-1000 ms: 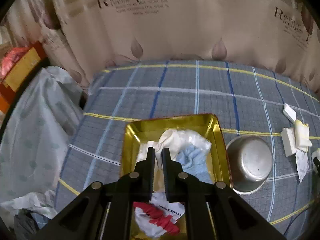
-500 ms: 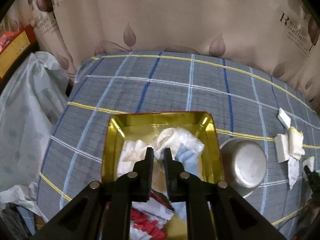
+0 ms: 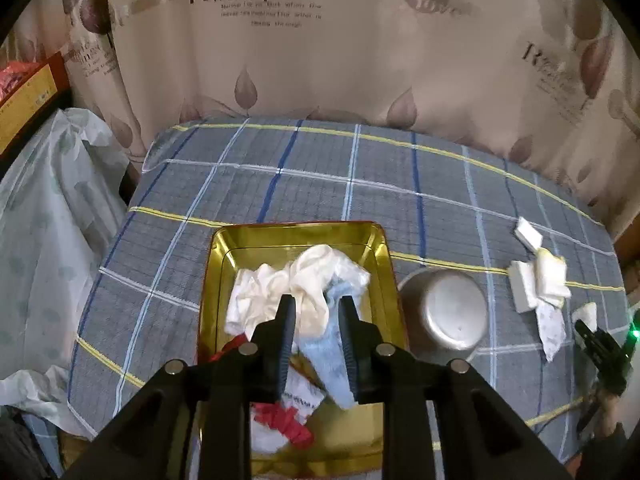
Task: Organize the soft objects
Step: 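Lift the open left gripper up out of the gold tray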
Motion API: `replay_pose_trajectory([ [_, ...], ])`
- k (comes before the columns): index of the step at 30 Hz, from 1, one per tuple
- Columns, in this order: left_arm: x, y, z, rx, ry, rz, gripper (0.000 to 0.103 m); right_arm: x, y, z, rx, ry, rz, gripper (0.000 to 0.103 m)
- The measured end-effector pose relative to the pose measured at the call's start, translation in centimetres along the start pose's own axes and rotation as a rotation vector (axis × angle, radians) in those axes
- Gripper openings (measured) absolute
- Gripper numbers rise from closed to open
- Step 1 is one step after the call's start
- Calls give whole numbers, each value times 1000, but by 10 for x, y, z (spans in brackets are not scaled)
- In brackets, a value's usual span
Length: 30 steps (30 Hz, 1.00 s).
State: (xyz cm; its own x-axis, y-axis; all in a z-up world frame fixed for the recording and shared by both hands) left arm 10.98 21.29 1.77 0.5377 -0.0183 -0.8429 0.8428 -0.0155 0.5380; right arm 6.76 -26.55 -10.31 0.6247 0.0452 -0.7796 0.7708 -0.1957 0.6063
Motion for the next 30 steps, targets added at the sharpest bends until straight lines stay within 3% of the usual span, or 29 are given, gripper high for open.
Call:
replay_pose_trajectory([
  [5, -23, -18, -5, -10, 43, 57, 25, 1, 0, -3, -29, -34, -5, 47],
  [10, -33, -41, -18, 12, 133, 72, 30, 0, 0, -5, -43, -50, -5, 47],
  [22, -30, -79, -64, -117, 185, 75, 30, -10, 3, -17, -97, -122, -3, 39],
  [30, -24, -96, -91, -217, 189, 57, 30, -37, -10, -43, -153, -97, -22, 36],
])
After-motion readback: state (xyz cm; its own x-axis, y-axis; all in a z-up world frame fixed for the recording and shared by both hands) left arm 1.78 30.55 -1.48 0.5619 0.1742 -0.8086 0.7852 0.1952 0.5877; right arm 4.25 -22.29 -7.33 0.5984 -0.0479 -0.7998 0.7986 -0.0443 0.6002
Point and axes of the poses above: each gripper's, at about its wrist camera, not at the fingertips, and x roughly the way its jaws point, z to its right, y to its top, the point moved 6 cm from there along x, roughly the way its jaws point, and after that the axes turned 4 degrees about x, right-handed, at the moved point
